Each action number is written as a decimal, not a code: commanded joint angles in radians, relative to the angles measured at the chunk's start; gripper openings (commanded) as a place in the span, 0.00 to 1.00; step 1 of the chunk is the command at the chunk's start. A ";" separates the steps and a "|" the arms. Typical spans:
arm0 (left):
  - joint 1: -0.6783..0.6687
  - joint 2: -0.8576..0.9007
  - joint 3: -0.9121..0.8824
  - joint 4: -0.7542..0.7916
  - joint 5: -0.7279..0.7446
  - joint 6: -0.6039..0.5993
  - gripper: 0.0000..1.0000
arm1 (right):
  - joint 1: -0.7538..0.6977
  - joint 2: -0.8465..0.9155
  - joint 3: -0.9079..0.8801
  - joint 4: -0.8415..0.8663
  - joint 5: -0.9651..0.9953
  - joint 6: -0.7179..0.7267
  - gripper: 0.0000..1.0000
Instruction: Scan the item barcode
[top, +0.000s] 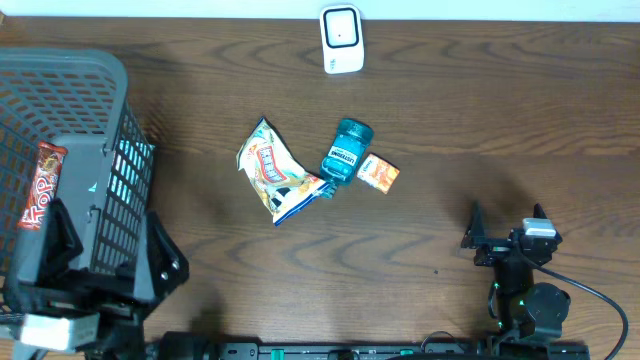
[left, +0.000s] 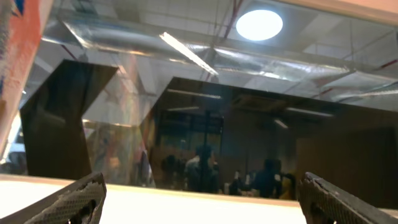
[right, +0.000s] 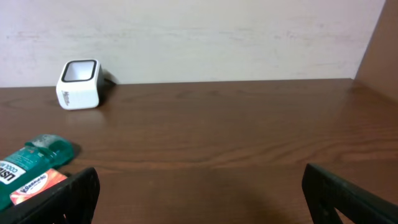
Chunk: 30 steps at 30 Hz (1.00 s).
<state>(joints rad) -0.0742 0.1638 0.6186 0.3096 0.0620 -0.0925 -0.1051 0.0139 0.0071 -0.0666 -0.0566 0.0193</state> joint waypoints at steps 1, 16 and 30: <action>-0.011 0.146 0.111 0.007 -0.037 0.079 0.98 | 0.008 0.000 -0.002 -0.004 -0.005 0.013 0.99; 0.048 0.919 1.004 -0.885 -0.844 -0.103 0.98 | 0.008 0.000 -0.002 -0.004 -0.005 0.013 0.99; 0.687 1.203 1.011 -1.217 -0.117 -0.556 0.98 | 0.008 0.000 -0.002 -0.004 -0.005 0.014 0.99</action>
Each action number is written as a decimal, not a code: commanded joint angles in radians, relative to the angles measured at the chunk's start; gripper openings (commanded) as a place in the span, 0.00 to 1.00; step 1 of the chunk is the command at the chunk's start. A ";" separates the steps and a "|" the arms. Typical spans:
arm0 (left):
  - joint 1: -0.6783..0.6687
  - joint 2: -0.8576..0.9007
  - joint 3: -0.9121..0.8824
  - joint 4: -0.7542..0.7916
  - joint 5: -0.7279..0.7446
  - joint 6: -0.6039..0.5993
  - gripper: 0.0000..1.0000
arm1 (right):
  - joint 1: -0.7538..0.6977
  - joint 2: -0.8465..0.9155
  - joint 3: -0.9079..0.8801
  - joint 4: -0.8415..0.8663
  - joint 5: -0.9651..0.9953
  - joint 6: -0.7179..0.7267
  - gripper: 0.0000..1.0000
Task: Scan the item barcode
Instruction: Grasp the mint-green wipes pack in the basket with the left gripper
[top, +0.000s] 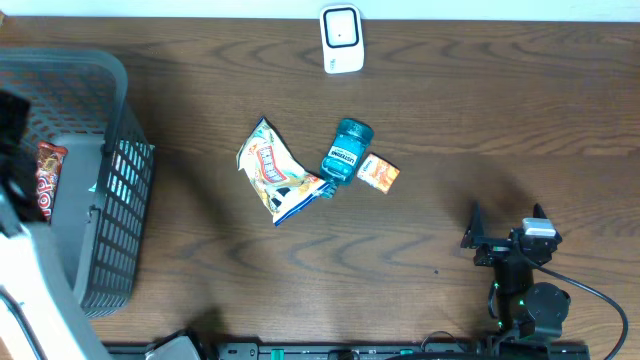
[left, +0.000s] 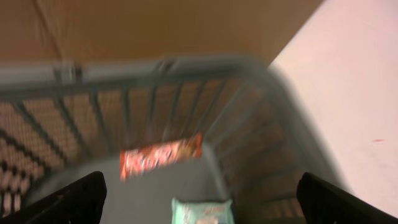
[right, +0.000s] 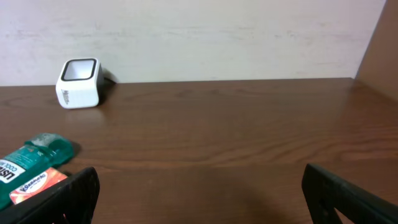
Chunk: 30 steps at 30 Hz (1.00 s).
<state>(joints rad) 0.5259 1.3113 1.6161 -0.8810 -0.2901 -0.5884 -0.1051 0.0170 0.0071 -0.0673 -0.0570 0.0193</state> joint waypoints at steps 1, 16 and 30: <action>0.112 0.077 0.013 -0.042 0.249 -0.060 0.98 | 0.008 -0.003 -0.002 -0.003 -0.005 0.013 0.99; 0.151 0.490 0.006 -0.207 0.610 0.068 0.98 | 0.008 -0.003 -0.002 -0.003 -0.005 0.013 0.99; 0.138 0.737 -0.068 -0.161 0.616 0.104 0.98 | 0.008 -0.003 -0.002 -0.003 -0.005 0.013 0.99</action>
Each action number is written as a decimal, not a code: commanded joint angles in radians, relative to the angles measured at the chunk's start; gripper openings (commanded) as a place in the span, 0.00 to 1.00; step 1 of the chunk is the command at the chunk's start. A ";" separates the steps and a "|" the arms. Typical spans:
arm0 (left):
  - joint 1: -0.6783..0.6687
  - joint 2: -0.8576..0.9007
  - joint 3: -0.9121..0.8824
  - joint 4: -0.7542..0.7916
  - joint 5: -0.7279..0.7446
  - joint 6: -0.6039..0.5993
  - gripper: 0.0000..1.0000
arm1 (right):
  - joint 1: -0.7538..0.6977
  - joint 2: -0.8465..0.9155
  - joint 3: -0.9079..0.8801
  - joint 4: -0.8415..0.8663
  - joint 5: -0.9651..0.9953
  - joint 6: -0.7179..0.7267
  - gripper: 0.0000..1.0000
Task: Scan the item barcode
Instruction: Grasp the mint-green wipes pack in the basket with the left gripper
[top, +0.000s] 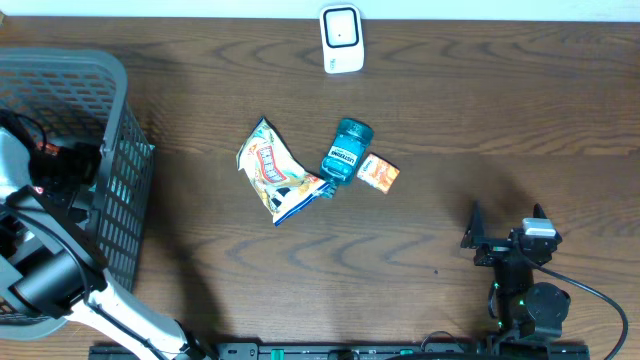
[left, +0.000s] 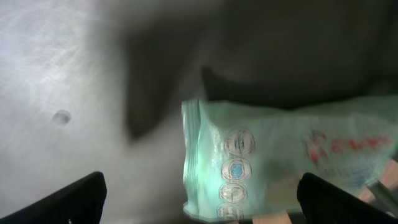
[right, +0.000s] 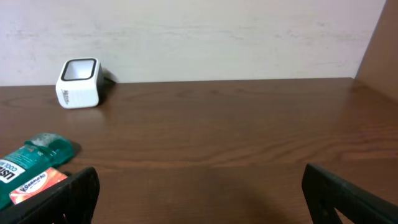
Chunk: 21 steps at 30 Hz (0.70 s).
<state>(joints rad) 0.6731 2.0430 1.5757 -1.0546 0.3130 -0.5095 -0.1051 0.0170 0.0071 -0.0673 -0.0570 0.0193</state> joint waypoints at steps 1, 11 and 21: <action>-0.011 0.005 -0.039 0.024 0.012 0.027 0.98 | 0.008 -0.003 -0.002 -0.003 -0.005 0.013 0.99; -0.048 0.005 -0.187 0.183 0.012 0.027 0.94 | 0.008 -0.003 -0.002 -0.003 -0.005 0.014 0.99; -0.065 -0.016 -0.264 0.245 0.012 0.031 0.07 | 0.008 -0.003 -0.002 -0.003 -0.005 0.013 0.99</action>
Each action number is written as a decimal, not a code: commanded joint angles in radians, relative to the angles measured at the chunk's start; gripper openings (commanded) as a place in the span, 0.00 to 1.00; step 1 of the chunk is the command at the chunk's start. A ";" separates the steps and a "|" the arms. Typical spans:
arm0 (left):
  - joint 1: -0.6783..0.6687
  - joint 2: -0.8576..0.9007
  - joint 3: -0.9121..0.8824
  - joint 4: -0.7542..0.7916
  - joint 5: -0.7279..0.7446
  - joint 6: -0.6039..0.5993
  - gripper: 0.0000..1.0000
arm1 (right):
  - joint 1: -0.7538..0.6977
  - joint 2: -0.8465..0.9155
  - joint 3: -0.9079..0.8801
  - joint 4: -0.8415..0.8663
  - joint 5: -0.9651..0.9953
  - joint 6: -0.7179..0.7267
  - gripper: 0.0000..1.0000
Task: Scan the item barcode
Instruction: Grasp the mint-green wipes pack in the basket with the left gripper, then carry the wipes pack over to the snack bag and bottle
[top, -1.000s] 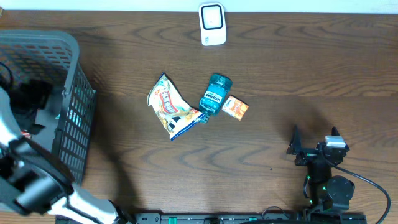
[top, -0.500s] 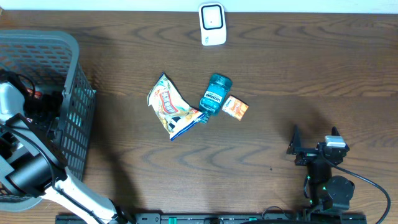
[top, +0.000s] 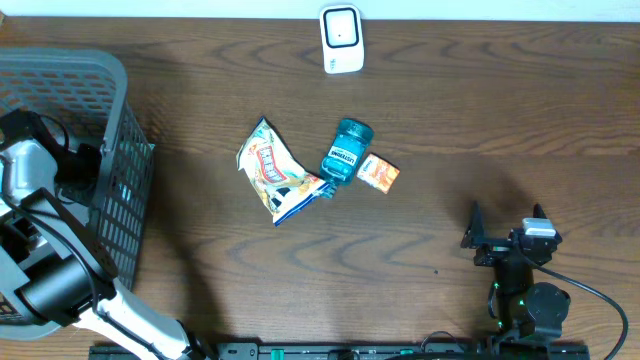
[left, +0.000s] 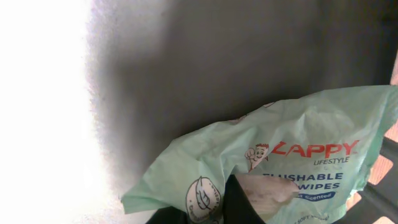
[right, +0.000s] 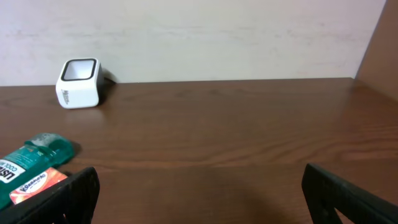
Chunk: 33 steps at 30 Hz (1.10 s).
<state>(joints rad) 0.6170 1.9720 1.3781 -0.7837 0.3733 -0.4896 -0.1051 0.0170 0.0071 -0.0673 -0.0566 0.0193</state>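
A pale green pack of flushable wipes (left: 292, 155) lies on the grey floor of the basket (top: 112, 95) at the table's left edge. My left gripper (left: 205, 206) is down inside the basket (top: 80, 165), shut on the pack's near edge, with a fold pinched between its dark fingers (left: 240, 201). The white barcode scanner (top: 342, 40) stands at the table's far edge, also in the right wrist view (right: 79, 84). My right gripper (right: 199, 199) rests open at the front right (top: 505, 245) with nothing between its fingers.
On the table's middle lie a crumpled snack bag (top: 272, 170), a teal mouthwash bottle (top: 346, 152) and a small orange box (top: 379, 173). The basket's mesh wall (top: 125, 190) stands between my left gripper and these items.
My left gripper was open just above the green wipes pack, its fingers wide apart. Now it is lower and shut on the pack's edge. The right arm has not moved.
My left arm was first at the front left beside the basket, gripper open and its camera facing the ceiling. Then it was above the basket, a red bar and the green pack below. Then it hung open over the pack, and now grips it.
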 joint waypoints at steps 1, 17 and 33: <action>-0.005 0.038 -0.064 -0.026 -0.048 0.011 0.07 | 0.008 -0.003 -0.002 -0.003 -0.006 0.013 0.99; 0.106 -0.696 0.003 0.034 -0.051 -0.032 0.07 | 0.008 -0.003 -0.002 -0.003 -0.005 0.013 0.99; -0.344 -1.009 -0.011 0.001 0.086 0.081 0.07 | 0.008 -0.003 -0.002 -0.003 -0.005 0.013 0.99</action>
<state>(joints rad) 0.3576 0.9440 1.3731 -0.7811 0.4377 -0.4725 -0.1051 0.0170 0.0071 -0.0673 -0.0566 0.0193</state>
